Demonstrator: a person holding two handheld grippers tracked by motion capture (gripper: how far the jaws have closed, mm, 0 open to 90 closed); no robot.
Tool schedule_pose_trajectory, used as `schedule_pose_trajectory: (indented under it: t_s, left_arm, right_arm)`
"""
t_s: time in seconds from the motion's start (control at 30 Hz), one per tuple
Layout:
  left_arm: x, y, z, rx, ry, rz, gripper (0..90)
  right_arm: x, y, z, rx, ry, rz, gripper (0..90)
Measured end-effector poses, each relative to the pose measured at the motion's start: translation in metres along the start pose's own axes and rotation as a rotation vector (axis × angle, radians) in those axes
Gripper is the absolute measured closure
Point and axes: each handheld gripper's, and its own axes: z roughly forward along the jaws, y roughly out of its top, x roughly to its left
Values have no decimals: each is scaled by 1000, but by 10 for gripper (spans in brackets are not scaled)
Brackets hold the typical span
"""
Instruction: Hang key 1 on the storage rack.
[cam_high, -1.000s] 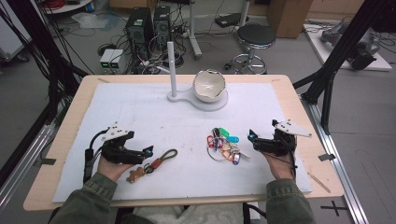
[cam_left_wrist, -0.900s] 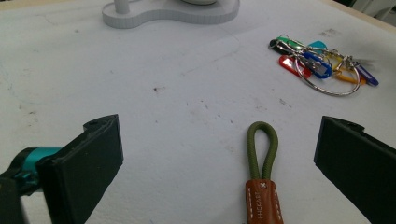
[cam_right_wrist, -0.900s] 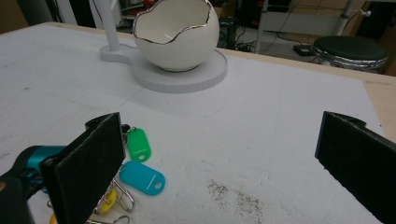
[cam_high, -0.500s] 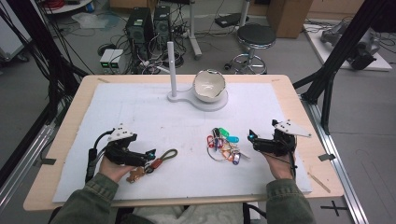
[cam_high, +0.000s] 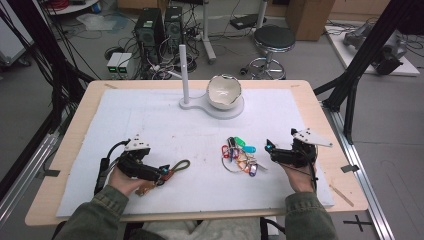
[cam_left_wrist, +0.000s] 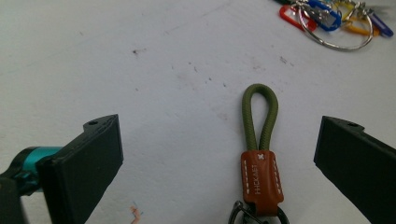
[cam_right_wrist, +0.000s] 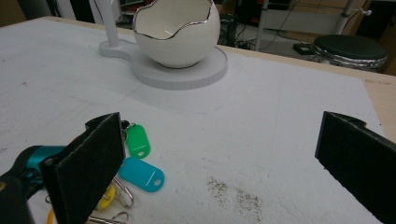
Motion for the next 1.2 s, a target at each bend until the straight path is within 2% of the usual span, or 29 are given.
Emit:
schedule_pose_trajectory:
  t_s: [0.07, 0.23, 0.63, 0.8, 1.03, 1.2]
  left_arm:
    - [-1, 0, 3, 27, -14, 11, 18]
    - [-2, 0, 6, 58, -20, 14, 18]
    - [-12, -2, 16, 168, -52, 81, 36]
    - [-14, -2, 17, 176, -61, 77, 78]
    - [-16, -3, 20, 206, -45, 103, 132]
    - [-17, -3, 19, 206, -51, 103, 239]
  right_arm:
    - [0, 0, 1, 0, 2, -5, 6]
    - [0, 0, 1, 11, 6, -10, 6]
    - [0, -1, 1, 16, -1, -9, 7]
    - [1, -1, 2, 28, 4, -12, 7]
    - [-1, -1, 2, 32, 23, 4, 7]
    - [-2, -1, 1, 29, 28, 17, 6]
